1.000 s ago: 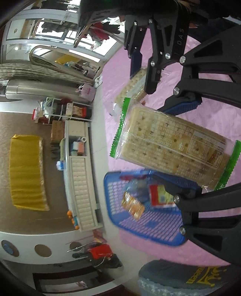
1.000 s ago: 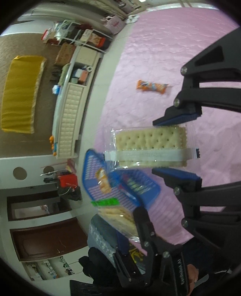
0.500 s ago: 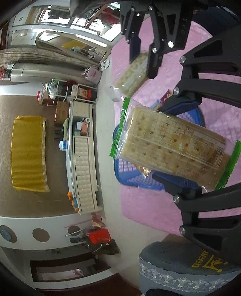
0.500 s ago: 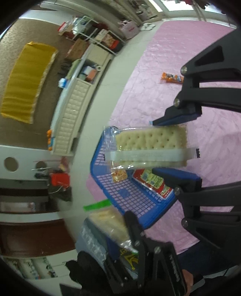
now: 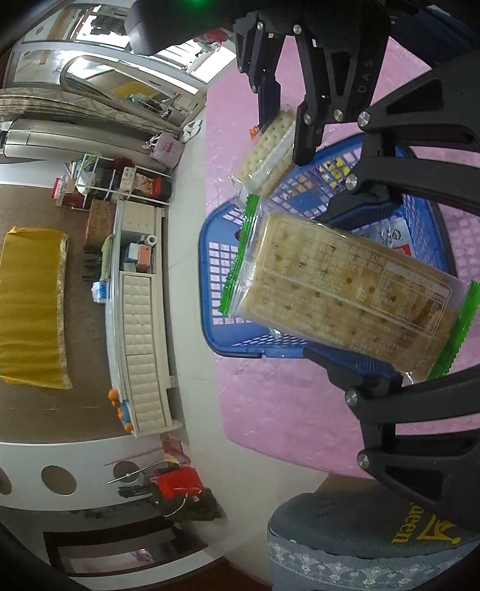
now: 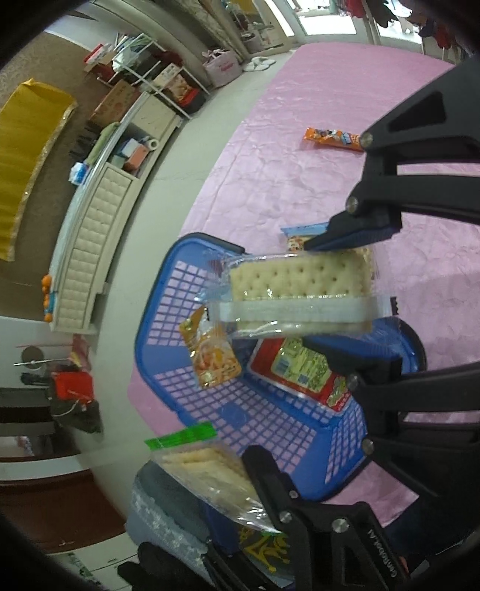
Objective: Organize snacks
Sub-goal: 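Carry both cracker packs into the blue basket and open both tools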
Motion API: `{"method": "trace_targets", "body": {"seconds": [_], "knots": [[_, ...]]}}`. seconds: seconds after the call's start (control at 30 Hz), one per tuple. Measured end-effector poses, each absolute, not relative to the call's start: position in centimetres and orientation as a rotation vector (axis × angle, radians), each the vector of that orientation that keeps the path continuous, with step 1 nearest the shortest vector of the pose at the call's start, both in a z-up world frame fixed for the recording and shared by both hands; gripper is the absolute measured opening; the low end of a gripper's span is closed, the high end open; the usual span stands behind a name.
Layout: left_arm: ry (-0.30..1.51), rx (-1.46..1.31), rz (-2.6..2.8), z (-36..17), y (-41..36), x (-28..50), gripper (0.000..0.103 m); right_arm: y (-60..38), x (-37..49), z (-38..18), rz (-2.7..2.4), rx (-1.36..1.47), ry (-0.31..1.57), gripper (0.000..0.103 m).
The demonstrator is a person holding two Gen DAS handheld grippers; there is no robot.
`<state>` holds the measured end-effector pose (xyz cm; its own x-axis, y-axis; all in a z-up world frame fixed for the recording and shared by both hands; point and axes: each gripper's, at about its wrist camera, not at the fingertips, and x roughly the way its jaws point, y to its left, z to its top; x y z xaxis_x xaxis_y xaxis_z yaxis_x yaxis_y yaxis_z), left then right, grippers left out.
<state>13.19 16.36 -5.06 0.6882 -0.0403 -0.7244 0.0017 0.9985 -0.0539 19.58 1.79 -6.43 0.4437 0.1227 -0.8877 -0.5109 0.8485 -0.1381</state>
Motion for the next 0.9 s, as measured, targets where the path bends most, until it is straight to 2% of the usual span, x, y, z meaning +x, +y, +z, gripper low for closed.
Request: {"method": "trace_targets", "body": {"seconds": [0.2, 0.27, 0.3, 0.33, 0.4, 0.43, 0.5, 0.57, 0.9], "knots": [[0.828, -0.086, -0.033, -6.0, 17.3, 14.1, 0.057, 2.8, 20.2, -6.9, 0.379, -0.446, 1.044, 0.049], [0.833, -0.087, -0.028, -6.2, 17.5, 14.2, 0.057, 2.9, 20.4, -7.0, 0.378, -0.451, 1.047, 0.054], [0.830, -0.082, -0.030, -6.2, 17.5, 14.1, 0.059, 3.0, 20.4, -7.1, 0.371, -0.461, 1.049, 0.061], [0.825, -0.074, -0.032, -6.2, 17.6, 14.0, 0.060, 3.0, 20.4, -7.2, 0.356, -0.476, 1.047, 0.074], [0.801, -0.052, -0.032, -5.8, 17.4, 13.7, 0.070, 3.3, 20.6, -7.3, 0.334, -0.500, 1.032, 0.091], [0.791, -0.048, -0.031, -5.6, 17.3, 13.5, 0.072, 3.3, 20.6, -7.3, 0.328, -0.506, 1.023, 0.093], [0.782, -0.049, -0.036, -5.2, 17.2, 13.3, 0.078, 3.2, 20.5, -7.0, 0.325, -0.509, 1.004, 0.094], [0.774, -0.044, -0.034, -4.7, 17.3, 13.2, 0.079, 3.0, 20.5, -7.0, 0.334, -0.499, 1.009, 0.095], [0.778, 0.010, -0.025, -3.3, 15.3, 12.1, 0.079, 0.1, 19.7, -5.8, 0.378, -0.391, 1.028, 0.095]]}}
